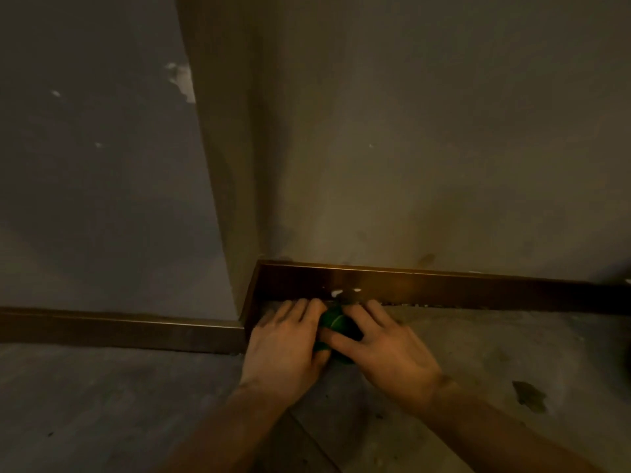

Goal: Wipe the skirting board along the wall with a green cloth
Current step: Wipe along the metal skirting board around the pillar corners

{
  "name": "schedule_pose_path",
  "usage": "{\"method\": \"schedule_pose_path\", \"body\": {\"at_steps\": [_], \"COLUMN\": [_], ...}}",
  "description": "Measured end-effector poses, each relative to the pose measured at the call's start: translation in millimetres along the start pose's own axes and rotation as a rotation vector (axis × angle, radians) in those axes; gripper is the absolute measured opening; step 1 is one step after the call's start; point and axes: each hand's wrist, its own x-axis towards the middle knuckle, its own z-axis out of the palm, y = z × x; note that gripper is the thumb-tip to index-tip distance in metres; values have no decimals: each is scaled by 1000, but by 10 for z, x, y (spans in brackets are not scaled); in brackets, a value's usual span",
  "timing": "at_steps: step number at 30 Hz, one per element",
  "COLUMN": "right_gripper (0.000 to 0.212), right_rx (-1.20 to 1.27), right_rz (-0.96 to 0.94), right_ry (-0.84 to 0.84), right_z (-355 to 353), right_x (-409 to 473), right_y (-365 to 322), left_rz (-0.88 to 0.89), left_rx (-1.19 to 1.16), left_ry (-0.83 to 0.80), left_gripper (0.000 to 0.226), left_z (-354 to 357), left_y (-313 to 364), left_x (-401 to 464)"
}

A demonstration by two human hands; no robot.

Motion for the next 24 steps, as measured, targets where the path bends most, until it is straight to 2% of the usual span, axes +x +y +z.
{"method": "schedule_pose_path", "body": {"at_steps": [2, 5, 8, 11, 16, 21, 24], "right_gripper": [68, 80, 82, 79, 85, 75, 63], "right_rx": [-5, -12, -12, -8, -10, -29, -66], "right_rz": [42, 122, 150, 178, 176, 210, 159], "right_ry": [1, 5, -11, -22, 5, 54, 89], "right_z": [55, 129, 207, 273, 375, 429, 497], "right_x": [12, -8, -47, -65, 28, 272, 458], "right_y": [44, 151, 272, 361, 341, 237, 159], "left_rz": [-33, -106, -120, -115, -101, -52, -43], "left_rx": [-3, 10, 25, 13, 30, 89, 108], "left_ry": [9, -45, -116, -185, -173, -192, -204], "left_gripper": [62, 98, 120, 121, 111, 109, 109], "left_z": [158, 371, 551, 678, 794, 809, 809], "left_y": [-23, -84, -169, -227, -271, -296, -278], "left_x": [-19, -103, -171, -215, -274, -281, -284]}}
